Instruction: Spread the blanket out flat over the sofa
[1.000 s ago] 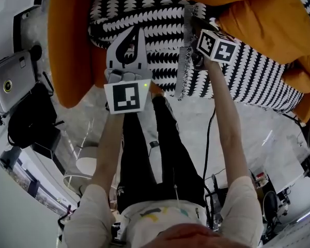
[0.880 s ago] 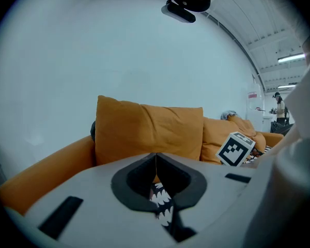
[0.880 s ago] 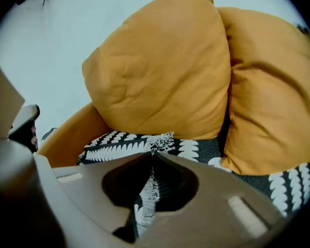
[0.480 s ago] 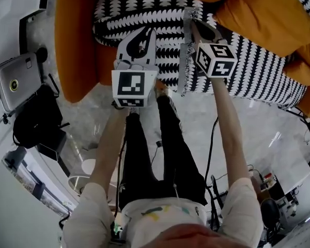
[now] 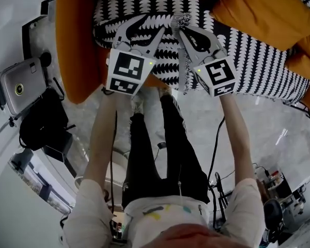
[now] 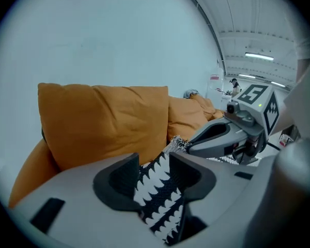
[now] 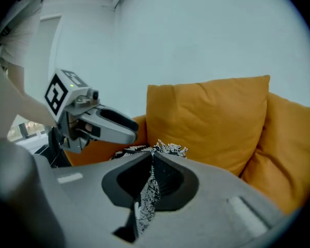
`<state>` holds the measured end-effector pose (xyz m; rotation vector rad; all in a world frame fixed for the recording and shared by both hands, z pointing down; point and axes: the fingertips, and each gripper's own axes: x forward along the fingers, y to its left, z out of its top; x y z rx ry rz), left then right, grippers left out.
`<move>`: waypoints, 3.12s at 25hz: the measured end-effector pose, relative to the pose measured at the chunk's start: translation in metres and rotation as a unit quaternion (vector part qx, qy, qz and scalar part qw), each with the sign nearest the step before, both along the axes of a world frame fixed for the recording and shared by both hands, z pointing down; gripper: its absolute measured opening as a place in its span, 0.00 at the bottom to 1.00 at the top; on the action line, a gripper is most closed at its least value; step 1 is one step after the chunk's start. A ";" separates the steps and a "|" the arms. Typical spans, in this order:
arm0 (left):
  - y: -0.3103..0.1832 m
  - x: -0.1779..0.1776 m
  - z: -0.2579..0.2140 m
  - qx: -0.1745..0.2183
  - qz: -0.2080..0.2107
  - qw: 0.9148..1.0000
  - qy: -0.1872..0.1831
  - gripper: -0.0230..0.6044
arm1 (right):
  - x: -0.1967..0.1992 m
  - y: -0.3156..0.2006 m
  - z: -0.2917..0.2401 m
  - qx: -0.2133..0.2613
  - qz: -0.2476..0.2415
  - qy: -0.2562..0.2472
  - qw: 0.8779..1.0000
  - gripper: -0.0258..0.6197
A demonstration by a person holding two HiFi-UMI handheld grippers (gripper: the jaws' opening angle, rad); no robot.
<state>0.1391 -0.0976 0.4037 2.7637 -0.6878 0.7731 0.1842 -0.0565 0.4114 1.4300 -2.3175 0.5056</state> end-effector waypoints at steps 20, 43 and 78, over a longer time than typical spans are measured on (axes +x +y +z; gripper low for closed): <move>0.022 -0.204 -0.097 0.096 -0.198 0.969 0.116 0.30 | -0.176 0.081 -0.086 0.089 -0.140 0.125 0.978 0.07; 0.131 -0.403 -0.058 0.068 -0.311 0.948 0.004 0.30 | -0.363 0.184 0.071 -0.031 -0.357 0.187 0.915 0.06; 0.166 -0.384 -0.014 0.035 -0.319 0.947 -0.005 0.30 | -0.295 0.168 0.161 -0.227 0.101 -0.023 0.968 0.47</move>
